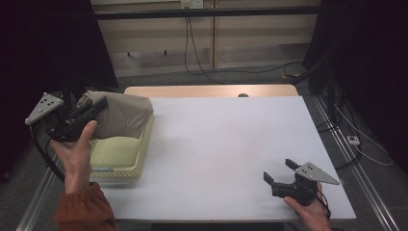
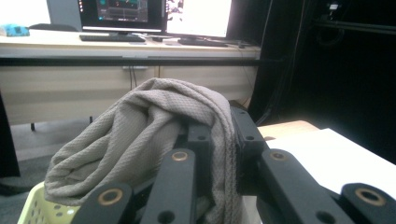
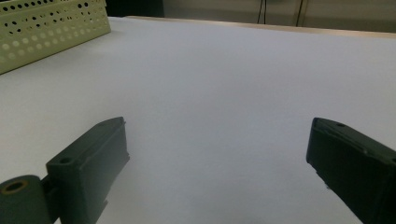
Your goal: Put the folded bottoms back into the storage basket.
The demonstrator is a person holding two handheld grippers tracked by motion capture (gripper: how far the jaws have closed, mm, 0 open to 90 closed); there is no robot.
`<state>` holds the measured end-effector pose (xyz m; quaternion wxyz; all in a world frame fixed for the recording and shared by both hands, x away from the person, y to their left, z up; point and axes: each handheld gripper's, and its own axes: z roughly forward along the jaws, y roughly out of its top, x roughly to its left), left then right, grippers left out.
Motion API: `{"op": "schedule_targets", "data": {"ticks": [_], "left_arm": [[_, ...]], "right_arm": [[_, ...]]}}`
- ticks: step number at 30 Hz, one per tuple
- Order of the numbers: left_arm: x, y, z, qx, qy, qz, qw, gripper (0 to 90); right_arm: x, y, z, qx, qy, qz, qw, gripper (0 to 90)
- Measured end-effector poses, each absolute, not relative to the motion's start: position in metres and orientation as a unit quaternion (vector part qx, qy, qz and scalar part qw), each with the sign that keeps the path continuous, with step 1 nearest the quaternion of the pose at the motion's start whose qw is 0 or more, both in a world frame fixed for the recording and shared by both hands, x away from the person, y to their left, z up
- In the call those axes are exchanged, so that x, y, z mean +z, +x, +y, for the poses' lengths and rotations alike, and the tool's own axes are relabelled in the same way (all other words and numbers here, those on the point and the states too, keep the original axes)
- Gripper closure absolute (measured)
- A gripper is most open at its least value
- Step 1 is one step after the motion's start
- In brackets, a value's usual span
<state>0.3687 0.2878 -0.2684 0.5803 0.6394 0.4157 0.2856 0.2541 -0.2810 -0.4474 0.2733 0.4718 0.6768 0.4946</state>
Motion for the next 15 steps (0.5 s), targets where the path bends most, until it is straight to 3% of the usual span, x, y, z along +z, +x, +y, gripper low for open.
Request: {"op": "schedule_targets", "data": {"ticks": [15], "left_arm": [[-0.289, 0.378, 0.309, 0.263, 0.645, 0.452, 0.557, 80.7]], "right_arm": [[-0.447, 0.256, -0.279, 0.494, 0.467, 0.681, 0.270, 4.9]]}}
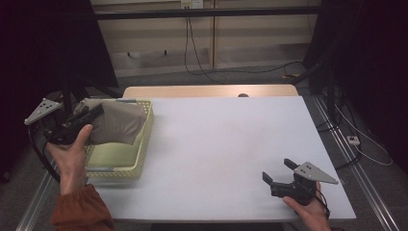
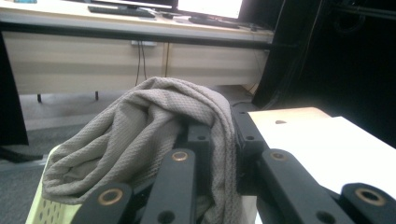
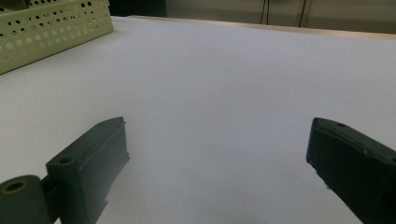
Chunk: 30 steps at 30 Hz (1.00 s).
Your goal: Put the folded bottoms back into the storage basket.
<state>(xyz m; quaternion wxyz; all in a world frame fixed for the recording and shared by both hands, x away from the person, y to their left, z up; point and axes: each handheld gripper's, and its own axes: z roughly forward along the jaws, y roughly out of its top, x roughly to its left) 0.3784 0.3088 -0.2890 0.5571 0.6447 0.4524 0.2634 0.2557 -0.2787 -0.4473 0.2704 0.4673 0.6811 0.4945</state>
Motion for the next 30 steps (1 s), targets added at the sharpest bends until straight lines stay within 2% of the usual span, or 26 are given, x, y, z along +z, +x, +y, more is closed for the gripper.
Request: {"op": "schedule_targets", "data": {"ticks": [20, 30], "left_arm": [[-0.322, 0.399, 0.327, 0.211, 0.670, 0.501, 0.506, 80.6], [-0.336, 0.412, 0.321, 0.181, 0.685, 0.507, 0.491, 80.5]], "right_arm": [[-0.447, 0.256, -0.278, 0.496, 0.467, 0.681, 0.269, 4.9], [-0.447, 0.256, -0.278, 0.496, 0.465, 0.681, 0.270, 4.9]]}}
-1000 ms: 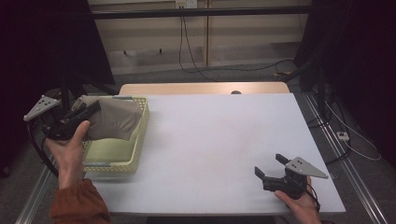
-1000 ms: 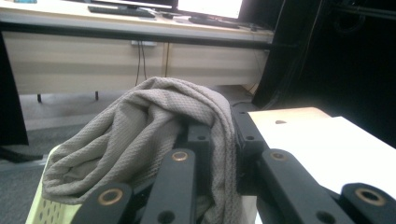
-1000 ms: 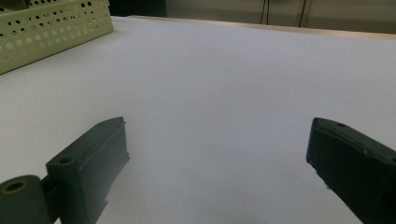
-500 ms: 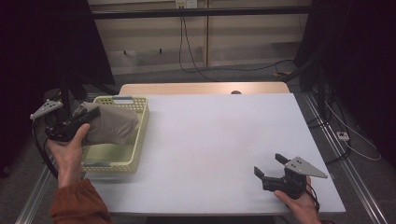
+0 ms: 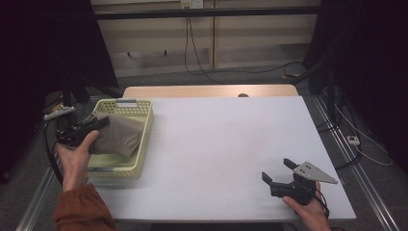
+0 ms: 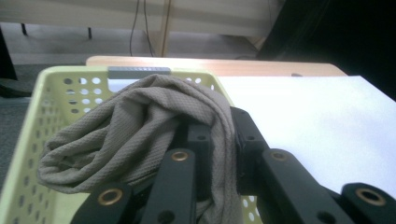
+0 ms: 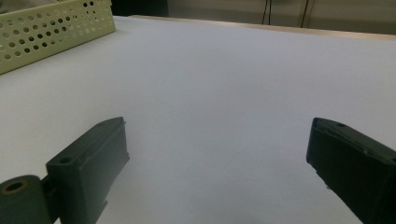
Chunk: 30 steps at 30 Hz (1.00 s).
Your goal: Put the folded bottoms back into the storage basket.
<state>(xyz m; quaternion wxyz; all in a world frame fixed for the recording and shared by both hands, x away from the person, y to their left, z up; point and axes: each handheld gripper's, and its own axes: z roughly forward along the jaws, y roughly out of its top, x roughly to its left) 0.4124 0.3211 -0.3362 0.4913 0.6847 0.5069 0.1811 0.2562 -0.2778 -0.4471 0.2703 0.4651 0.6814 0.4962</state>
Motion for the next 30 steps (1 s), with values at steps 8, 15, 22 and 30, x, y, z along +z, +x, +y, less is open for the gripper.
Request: {"op": "schedule_targets", "data": {"ticks": [8, 15, 22, 30], "left_arm": [[-0.345, 0.426, 0.319, 0.173, 0.693, 0.515, 0.474, 80.2], [-0.355, 0.441, 0.320, 0.161, 0.688, 0.528, 0.471, 80.1], [-0.360, 0.451, 0.317, 0.163, 0.695, 0.531, 0.456, 80.0], [-0.367, 0.455, 0.325, 0.176, 0.714, 0.556, 0.386, 79.9]], "right_arm": [[-0.447, 0.256, -0.278, 0.496, 0.466, 0.682, 0.269, 4.9], [-0.447, 0.257, -0.278, 0.496, 0.466, 0.682, 0.268, 4.9], [-0.447, 0.257, -0.277, 0.495, 0.466, 0.683, 0.268, 4.9], [-0.447, 0.257, -0.278, 0.496, 0.465, 0.683, 0.267, 4.9]]}}
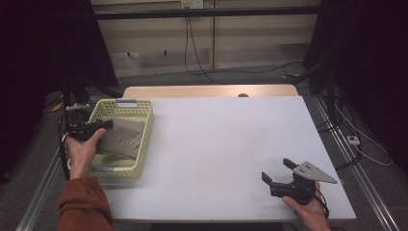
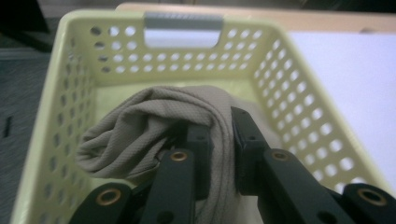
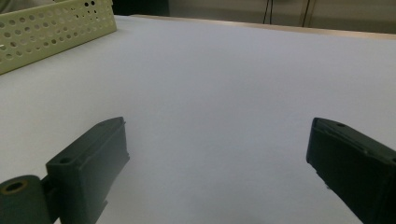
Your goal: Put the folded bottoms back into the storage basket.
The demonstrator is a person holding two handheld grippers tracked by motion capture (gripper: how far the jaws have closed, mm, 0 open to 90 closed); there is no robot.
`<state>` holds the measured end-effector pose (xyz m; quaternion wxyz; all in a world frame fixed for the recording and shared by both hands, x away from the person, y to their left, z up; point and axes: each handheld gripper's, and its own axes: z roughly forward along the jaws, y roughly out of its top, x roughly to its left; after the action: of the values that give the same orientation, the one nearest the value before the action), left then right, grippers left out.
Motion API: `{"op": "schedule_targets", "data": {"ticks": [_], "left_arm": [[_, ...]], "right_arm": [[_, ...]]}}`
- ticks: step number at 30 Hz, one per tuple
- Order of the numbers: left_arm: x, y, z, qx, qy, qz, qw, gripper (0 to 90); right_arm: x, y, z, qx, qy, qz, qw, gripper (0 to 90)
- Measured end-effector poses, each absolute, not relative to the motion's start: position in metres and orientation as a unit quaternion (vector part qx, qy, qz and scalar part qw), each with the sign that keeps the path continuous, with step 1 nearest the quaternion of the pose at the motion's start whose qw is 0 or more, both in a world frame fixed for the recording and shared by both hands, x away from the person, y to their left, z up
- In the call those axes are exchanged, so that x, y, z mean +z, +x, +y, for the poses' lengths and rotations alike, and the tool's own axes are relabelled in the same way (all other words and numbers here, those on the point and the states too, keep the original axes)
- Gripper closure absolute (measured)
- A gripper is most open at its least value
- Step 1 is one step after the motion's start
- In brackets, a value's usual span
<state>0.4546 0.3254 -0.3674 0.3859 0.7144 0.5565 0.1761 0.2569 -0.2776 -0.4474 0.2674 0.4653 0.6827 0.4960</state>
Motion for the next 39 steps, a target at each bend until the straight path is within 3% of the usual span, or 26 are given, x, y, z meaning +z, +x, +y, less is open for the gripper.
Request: {"op": "schedule_targets", "data": {"ticks": [8, 19, 33, 39], "left_arm": [[-0.375, 0.457, 0.331, 0.189, 0.729, 0.572, 0.324, 79.9], [-0.385, 0.472, 0.326, 0.163, 0.706, 0.572, 0.385, 79.8], [-0.401, 0.485, 0.333, 0.197, 0.724, 0.592, 0.294, 78.5], [-0.406, 0.488, 0.332, 0.172, 0.737, 0.603, 0.251, 78.0]], "right_arm": [[-0.447, 0.257, -0.277, 0.496, 0.466, 0.682, 0.268, 4.8], [-0.447, 0.257, -0.277, 0.496, 0.467, 0.682, 0.266, 4.7], [-0.448, 0.257, -0.277, 0.495, 0.468, 0.682, 0.266, 4.7], [-0.448, 0.257, -0.277, 0.496, 0.468, 0.682, 0.266, 4.7]]}}
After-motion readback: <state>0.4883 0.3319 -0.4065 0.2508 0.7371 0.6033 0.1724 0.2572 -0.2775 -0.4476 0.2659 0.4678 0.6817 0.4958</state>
